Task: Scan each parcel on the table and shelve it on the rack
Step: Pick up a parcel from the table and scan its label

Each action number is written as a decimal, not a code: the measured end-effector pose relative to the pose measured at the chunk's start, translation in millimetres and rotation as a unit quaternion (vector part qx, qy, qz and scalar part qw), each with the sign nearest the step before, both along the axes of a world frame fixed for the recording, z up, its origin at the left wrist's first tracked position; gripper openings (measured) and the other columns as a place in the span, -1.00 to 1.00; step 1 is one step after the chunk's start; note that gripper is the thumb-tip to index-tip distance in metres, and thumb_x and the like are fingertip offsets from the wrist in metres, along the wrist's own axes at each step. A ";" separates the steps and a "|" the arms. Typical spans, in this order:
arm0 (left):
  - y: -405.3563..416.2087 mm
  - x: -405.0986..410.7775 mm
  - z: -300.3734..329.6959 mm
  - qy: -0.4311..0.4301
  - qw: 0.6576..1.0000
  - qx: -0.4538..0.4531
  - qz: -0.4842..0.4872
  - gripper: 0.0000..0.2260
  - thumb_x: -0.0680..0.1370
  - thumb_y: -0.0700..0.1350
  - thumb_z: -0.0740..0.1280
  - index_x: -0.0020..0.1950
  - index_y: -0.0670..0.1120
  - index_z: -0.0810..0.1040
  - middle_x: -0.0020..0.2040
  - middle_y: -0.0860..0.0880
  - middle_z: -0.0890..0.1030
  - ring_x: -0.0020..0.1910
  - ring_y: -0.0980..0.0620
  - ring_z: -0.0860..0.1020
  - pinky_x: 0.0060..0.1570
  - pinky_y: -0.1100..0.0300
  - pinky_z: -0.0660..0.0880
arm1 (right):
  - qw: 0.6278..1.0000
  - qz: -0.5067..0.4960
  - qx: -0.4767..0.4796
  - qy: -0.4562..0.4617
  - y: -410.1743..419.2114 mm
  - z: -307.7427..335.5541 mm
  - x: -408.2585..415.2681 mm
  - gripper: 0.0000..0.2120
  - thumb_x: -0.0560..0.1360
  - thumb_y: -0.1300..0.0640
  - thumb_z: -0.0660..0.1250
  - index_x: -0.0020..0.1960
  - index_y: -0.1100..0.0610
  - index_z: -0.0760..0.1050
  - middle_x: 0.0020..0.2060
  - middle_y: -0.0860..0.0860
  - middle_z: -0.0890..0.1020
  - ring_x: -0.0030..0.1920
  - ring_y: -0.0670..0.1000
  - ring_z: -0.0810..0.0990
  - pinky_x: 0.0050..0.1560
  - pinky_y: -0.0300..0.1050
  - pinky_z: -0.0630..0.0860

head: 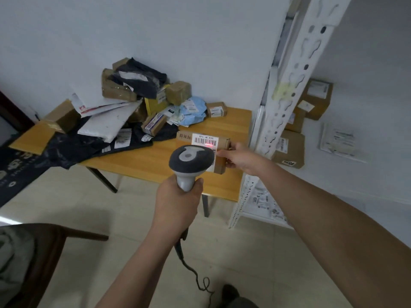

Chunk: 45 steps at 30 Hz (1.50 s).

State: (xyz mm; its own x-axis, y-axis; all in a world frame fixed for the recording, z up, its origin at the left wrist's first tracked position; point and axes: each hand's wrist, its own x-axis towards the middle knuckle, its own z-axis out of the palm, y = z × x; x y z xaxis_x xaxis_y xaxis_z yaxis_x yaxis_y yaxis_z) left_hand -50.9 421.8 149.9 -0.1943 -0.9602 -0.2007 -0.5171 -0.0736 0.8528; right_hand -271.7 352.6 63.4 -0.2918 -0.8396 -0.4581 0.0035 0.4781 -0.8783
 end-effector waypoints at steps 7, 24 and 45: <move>35.4 25.4 1.7 0.033 0.999 -0.012 -0.026 -0.69 0.57 -0.07 0.36 -0.29 -0.20 0.43 -0.47 -0.10 0.48 -0.54 0.09 0.43 -0.48 0.25 0.37 | 0.999 -0.050 -0.010 -0.011 50.6 2.4 16.7 -0.64 0.52 0.18 0.40 0.29 0.10 0.44 0.06 0.00 0.61 0.12 0.02 0.58 -0.10 -0.18 0.54; 105.9 -81.4 -5.0 0.123 0.967 0.006 -0.223 -0.69 0.58 -0.13 0.35 -0.31 -0.25 0.44 -0.51 -0.11 0.45 -0.61 0.08 0.40 -0.58 0.28 0.36 | 0.893 -0.397 -0.117 -0.177 244.5 -9.7 -120.3 -0.51 0.46 0.18 0.41 0.34 0.16 0.36 0.10 0.27 0.60 0.00 0.20 0.64 -0.16 -0.02 0.63; 101.8 -365.7 -72.3 0.109 0.991 0.007 -0.074 -0.71 0.58 -0.16 0.35 -0.30 -0.27 0.48 -0.51 -0.09 0.50 -0.60 0.11 0.43 -0.57 0.33 0.35 | 0.907 -0.405 -0.097 -0.056 146.2 -90.6 -326.4 -0.47 0.45 0.14 0.49 0.29 0.01 0.27 0.21 0.08 0.51 0.04 0.07 0.60 -0.35 -0.24 0.59</move>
